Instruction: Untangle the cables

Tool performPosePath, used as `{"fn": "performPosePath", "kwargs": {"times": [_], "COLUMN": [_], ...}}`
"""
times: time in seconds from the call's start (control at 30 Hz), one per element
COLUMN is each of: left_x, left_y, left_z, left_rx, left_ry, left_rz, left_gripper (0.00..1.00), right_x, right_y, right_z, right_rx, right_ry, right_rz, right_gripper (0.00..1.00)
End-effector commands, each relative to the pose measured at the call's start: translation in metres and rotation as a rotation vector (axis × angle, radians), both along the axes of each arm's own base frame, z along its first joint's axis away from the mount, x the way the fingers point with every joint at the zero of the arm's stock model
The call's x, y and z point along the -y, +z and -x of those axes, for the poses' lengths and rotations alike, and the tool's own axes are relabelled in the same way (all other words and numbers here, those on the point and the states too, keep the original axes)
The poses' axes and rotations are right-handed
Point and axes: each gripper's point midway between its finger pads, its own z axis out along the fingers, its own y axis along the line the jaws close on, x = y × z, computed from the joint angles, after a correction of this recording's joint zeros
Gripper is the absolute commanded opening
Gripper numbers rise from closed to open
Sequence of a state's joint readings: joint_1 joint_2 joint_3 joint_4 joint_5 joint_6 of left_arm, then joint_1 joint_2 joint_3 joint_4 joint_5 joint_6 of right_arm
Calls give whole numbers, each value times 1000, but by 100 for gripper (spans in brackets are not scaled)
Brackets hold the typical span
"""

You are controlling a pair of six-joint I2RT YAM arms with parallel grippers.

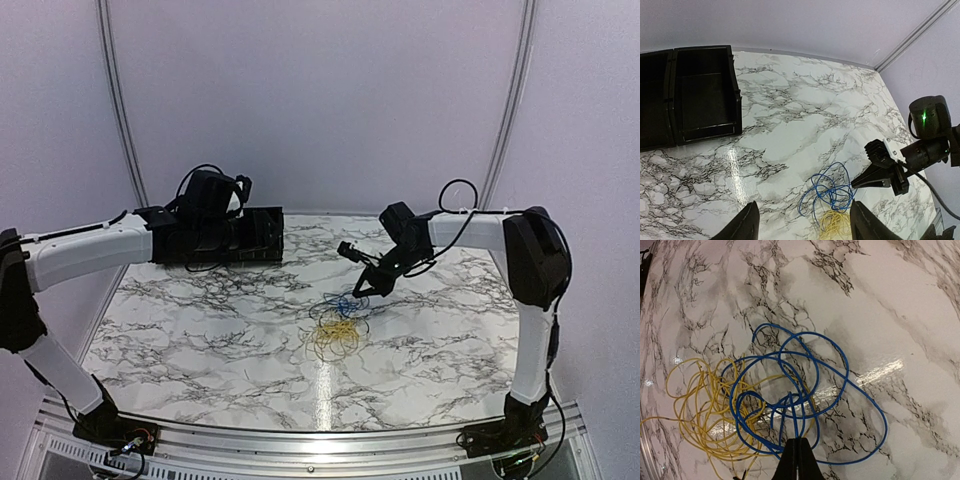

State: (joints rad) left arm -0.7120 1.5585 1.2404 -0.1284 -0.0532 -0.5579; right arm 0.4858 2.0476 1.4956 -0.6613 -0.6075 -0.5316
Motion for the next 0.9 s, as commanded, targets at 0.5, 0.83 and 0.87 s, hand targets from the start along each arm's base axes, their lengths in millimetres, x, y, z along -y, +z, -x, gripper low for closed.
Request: {"fn": "performPosePath", "kwargs": {"times": [0.5,0.83,0.87], "left_x": [110,148,148], "left_y": [40,-7,-14], "left_z": [46,47,47], "left_rx": [327,257,249], "left_ry": [-472,-530,-527], "left_rz": [167,221,227], "left_gripper": [58,53,52], "right_x": [-41,-53,-52], "right_y": [191,303,317], "right_z": [32,39,40], "right_rx": [215,306,316], "right_ry": [70,64,59], "right_rz": [-256,-428,-451], "right_gripper": [0,0,0]}}
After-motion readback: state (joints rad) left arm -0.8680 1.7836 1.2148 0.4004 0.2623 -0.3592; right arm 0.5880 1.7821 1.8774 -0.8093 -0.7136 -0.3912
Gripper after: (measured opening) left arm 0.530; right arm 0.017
